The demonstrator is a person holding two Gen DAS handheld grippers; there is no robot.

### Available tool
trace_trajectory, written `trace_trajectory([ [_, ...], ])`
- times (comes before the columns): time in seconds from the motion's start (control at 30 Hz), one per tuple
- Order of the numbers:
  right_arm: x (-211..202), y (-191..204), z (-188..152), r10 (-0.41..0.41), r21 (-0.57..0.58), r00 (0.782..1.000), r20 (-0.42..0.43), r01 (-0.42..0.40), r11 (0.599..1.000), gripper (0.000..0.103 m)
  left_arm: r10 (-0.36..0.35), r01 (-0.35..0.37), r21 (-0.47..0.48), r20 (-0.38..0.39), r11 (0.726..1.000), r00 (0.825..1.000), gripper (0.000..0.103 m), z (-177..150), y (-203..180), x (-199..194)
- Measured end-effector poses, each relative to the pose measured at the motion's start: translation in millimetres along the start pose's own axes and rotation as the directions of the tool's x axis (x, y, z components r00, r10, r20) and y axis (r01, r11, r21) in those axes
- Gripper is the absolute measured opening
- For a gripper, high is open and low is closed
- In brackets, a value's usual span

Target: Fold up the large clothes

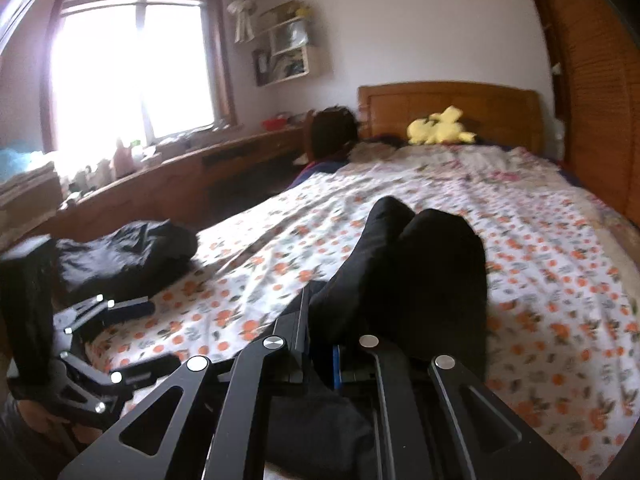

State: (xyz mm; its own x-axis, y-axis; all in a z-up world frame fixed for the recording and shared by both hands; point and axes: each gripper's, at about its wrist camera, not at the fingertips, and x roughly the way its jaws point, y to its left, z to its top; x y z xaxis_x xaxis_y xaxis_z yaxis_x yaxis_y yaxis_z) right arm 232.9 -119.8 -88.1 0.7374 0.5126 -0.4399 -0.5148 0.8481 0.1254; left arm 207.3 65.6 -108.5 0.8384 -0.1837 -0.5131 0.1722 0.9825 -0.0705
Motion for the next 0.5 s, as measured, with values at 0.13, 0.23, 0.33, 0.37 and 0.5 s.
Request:
trace_trajectory([
  [0.13,26.1,21.7,-17.1,0.031,-0.016,0.997,-0.071,-0.032,0.999,0.006,0.037,-0.037,-0.030,0.003,0.999,0.999,0.096,-2.9,23.4,-11.9],
  [0.23,45.3,35.2,-37.0,0.016,-0.040,0.990,-0.141,-0.022,0.999,0.006,0.056,-0.056,-0.053,0.004,0.997,0.998,0.096,-3.8,37.1,-18.4],
  [0.33,57.0,41.0,-51.5,0.011,-0.046,0.982,-0.190,-0.020,0.999,0.006,0.066,-0.065,-0.068,0.010,0.996,0.998,0.096,-2.9,47.1,-24.2],
  [0.37,58.7,42.4,-55.5,0.005,-0.051,0.980,-0.201,-0.016,0.999,0.006,0.068,-0.067,-0.071,0.012,0.995,0.998,0.096,-2.9,49.3,-26.1],
  [0.5,55.8,49.7,-57.4,-0.028,-0.081,0.976,-0.214,0.011,0.997,0.012,0.072,-0.070,-0.079,0.019,0.994,0.997,0.096,-1.9,53.6,-29.2],
])
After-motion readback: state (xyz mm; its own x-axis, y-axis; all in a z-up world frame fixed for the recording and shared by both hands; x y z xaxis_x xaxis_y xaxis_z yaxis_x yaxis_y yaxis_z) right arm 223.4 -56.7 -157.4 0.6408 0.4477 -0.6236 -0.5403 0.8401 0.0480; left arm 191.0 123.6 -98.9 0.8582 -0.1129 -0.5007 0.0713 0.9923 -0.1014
